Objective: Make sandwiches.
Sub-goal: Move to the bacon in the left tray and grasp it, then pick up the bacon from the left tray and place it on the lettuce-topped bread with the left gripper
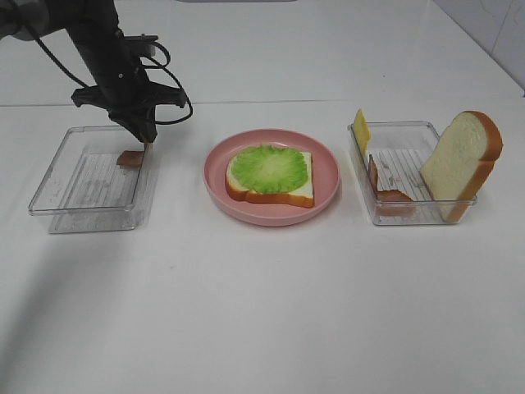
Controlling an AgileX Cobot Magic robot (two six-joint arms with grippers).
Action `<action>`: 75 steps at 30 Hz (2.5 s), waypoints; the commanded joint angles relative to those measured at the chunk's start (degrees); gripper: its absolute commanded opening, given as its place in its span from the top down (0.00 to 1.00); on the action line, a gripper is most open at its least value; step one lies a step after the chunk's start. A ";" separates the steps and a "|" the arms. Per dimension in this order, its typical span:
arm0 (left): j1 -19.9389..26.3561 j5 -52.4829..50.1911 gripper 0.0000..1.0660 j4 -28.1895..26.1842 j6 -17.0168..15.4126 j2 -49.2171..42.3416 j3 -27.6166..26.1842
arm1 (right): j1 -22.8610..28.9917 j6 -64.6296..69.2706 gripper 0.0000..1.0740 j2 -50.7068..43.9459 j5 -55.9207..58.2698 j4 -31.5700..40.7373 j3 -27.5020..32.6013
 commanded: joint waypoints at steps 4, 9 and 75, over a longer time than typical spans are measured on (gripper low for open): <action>-0.34 -0.34 0.94 -1.89 -0.92 0.00 0.17 | 0.11 0.00 0.23 -1.15 -0.17 -0.34 0.06; -0.34 -0.63 0.95 -4.35 -0.63 0.00 0.17 | 0.11 0.00 0.23 -1.15 -0.17 -0.34 0.06; -0.34 -0.40 0.92 -4.58 -1.55 -2.12 0.17 | 0.11 0.00 0.23 -1.15 -0.17 -0.34 0.06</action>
